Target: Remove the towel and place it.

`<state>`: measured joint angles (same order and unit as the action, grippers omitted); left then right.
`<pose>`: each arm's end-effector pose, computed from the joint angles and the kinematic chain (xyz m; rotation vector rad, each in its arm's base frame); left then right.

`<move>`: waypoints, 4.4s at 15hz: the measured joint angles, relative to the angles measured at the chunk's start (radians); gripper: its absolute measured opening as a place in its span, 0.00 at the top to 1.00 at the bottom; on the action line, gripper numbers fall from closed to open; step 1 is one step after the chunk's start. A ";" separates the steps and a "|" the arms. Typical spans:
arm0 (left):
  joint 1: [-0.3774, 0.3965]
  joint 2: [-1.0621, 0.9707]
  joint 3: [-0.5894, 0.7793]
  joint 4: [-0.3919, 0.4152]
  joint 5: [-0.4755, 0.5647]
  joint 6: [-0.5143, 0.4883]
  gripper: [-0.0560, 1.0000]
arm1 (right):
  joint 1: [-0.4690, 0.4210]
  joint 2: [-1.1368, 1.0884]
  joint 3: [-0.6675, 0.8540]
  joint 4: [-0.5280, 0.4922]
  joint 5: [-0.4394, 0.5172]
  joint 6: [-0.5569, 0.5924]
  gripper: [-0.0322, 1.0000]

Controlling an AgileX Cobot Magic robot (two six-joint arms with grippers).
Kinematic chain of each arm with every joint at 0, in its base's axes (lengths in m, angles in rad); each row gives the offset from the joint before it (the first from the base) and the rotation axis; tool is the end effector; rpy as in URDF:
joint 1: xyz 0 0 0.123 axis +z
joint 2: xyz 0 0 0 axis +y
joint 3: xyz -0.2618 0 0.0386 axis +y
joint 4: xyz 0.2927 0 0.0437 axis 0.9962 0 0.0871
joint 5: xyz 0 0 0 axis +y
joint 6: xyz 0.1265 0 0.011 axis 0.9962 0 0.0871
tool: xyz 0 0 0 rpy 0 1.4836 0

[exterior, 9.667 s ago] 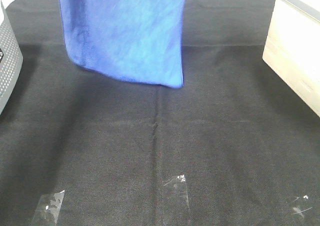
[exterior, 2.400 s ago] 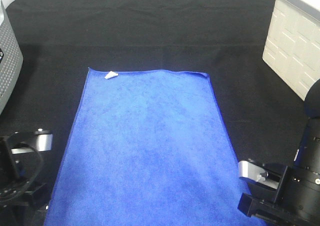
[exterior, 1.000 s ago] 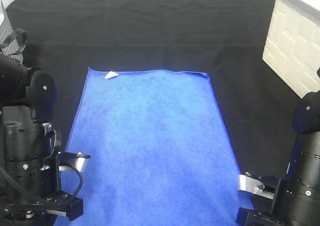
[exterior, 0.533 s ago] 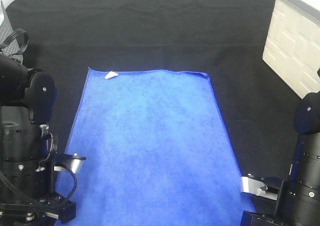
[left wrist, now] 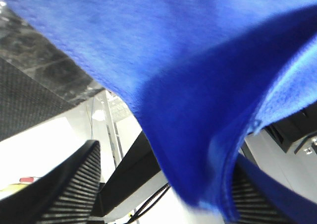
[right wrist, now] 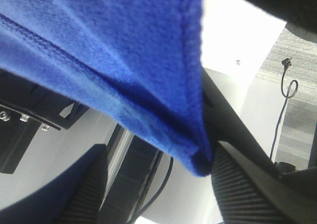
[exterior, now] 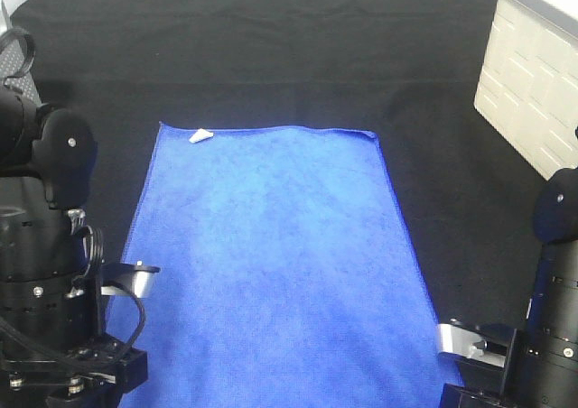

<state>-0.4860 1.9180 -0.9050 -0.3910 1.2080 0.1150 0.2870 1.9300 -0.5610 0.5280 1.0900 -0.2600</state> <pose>0.2059 -0.1599 0.0289 -0.4454 -2.4854 0.2723 0.1308 0.0978 -0.0074 0.1182 -2.3261 -0.4112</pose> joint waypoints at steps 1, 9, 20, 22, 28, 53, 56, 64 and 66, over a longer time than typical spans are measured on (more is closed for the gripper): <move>-0.003 -0.003 0.000 0.000 0.001 -0.010 0.38 | 0.000 0.000 0.000 0.000 0.007 0.000 0.39; -0.004 -0.005 0.045 -0.001 0.005 -0.021 0.38 | 0.000 -0.058 0.002 0.025 0.033 0.000 0.39; -0.004 -0.277 0.047 -0.024 0.008 -0.069 0.38 | 0.000 -0.494 0.006 0.023 0.119 0.118 0.39; -0.004 -0.306 0.046 -0.009 0.009 -0.069 0.38 | 0.000 -0.575 -0.003 0.020 0.088 0.120 0.39; -0.004 -0.349 -0.085 0.156 0.011 -0.073 0.38 | 0.000 -0.698 -0.206 -0.090 0.047 0.196 0.39; 0.258 0.336 -1.049 0.262 -0.139 -0.133 0.25 | -0.269 0.225 -1.326 -0.051 0.124 -0.124 0.18; 0.282 0.409 -1.112 0.254 -0.135 -0.163 0.25 | -0.269 0.300 -1.395 -0.042 0.124 -0.127 0.18; 0.369 0.605 -1.307 0.202 -0.140 -0.150 0.25 | -0.269 0.553 -1.591 0.020 0.124 -0.171 0.18; 0.369 0.635 -1.317 0.175 -0.149 -0.133 0.25 | -0.268 0.588 -1.591 0.055 0.125 -0.197 0.18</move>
<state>-0.1170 2.5530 -2.2220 -0.2160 1.0590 -0.0180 0.0190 2.5180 -2.1520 0.5830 1.2150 -0.4570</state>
